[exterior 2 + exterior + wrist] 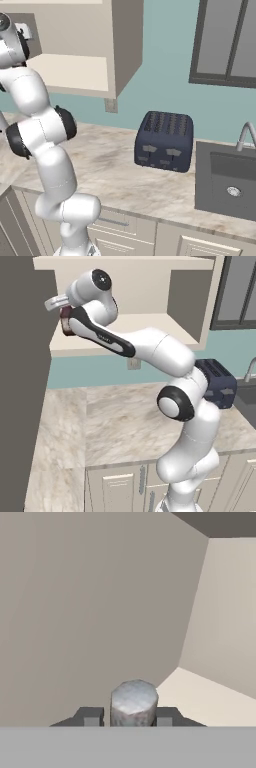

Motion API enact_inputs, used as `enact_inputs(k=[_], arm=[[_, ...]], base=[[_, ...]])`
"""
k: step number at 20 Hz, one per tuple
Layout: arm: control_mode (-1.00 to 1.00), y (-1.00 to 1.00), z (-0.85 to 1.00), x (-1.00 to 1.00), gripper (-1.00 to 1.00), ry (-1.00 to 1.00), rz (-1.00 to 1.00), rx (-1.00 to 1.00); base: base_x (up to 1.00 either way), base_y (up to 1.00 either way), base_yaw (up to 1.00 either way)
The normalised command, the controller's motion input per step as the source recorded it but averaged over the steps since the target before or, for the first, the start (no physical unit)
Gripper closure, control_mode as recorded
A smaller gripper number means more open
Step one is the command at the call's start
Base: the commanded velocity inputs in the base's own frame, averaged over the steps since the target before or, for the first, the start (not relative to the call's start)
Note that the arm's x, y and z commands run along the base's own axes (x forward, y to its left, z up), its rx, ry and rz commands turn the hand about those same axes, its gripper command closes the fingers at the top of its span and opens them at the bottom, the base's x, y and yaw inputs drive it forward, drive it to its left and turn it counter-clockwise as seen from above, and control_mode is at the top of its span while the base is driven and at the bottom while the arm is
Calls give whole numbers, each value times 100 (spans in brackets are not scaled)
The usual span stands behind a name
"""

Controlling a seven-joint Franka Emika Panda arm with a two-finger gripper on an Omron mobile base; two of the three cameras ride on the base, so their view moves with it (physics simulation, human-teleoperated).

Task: Collect the paprika, ketchup, and shaker from the cabinet and place them next to the stove.

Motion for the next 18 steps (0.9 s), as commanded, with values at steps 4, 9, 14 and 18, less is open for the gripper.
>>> enact_inputs(k=[4,9,14,18], arm=[[-100,-15,-5,-39,100,-1,0,0],[-100,-26,-3,-47,100,-1,0,0],[-100,-52,0,-54,100,-4,0,5],[-100,-70,0,-47,100,-5,0,7]], base=[[0,0,0],[0,0,0],[0,0,0],[0,0,0]])
